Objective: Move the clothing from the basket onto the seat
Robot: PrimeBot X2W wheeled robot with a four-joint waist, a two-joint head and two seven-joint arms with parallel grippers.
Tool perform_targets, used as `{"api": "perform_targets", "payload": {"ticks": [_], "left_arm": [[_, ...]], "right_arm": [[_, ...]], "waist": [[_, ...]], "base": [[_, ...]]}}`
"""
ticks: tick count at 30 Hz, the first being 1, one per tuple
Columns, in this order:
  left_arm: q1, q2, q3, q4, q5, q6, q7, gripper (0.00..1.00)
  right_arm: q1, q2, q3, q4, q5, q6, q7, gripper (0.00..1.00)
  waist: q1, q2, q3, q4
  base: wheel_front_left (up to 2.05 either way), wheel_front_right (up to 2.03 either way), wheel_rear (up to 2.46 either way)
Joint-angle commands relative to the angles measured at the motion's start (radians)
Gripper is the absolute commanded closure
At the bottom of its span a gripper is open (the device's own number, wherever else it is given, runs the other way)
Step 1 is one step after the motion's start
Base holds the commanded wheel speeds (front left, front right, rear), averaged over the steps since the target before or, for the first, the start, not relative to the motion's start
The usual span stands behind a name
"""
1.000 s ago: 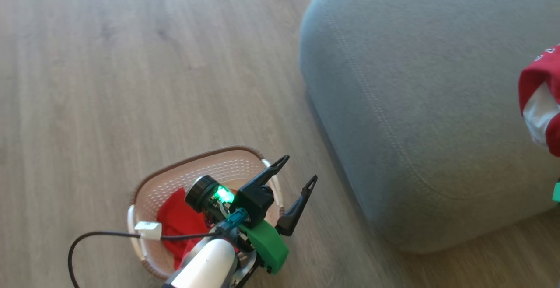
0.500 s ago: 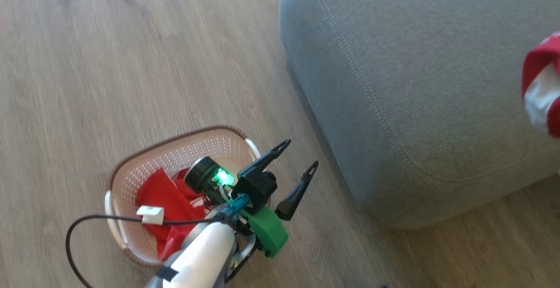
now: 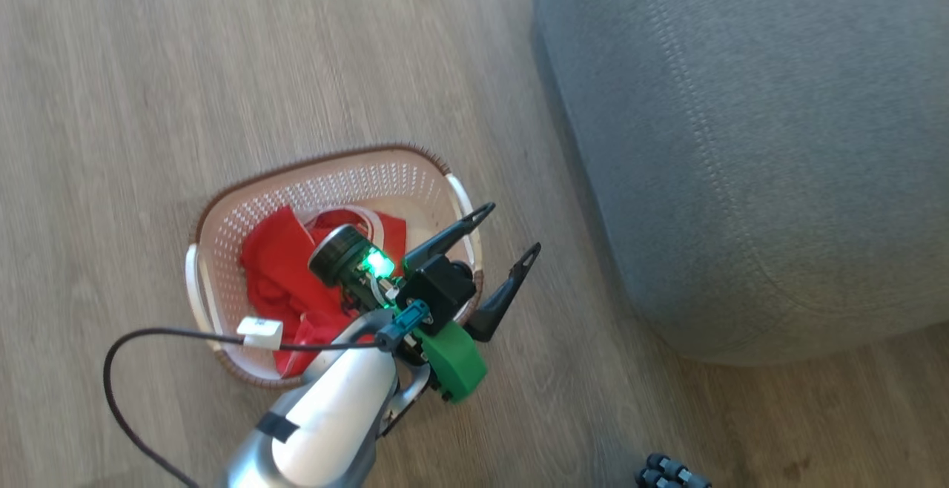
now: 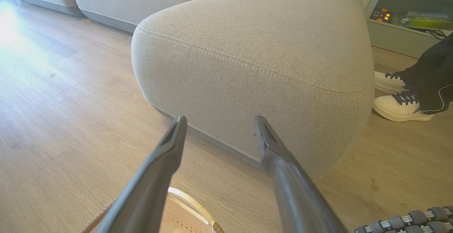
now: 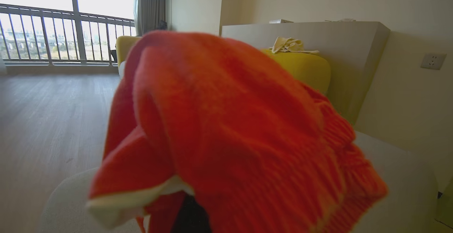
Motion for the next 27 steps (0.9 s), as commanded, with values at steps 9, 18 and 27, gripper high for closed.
{"api": "perform_targets", "payload": {"ticks": [9,18,27], "left_arm": [[-0.081,0.011,0.019,-0.036,0.014,-0.001,-0.005,0.00],[-0.111,0.029,0.024,-0.043,0.019,-0.001,-0.005,0.00],[-0.121,0.030,0.025,-0.046,0.021,-0.001,-0.005,0.00]], "right_arm": [[-0.274,-0.146,-0.004,0.236,0.029,0.000,-0.006,1.00],[-0.486,-0.219,0.051,0.637,-0.033,0.000,0.020,1.00],[-0.578,-0.239,0.119,0.785,-0.063,0.000,0.016,1.00]], "waist": [[-0.0001,0.0000,0.124,0.041],[-0.0001,0.0000,0.202,0.069],[-0.0001,0.0000,0.226,0.085]], "base": [[0.00,0.00,0.00],[0.00,0.00,0.00],[0.00,0.00,0.00]]}}
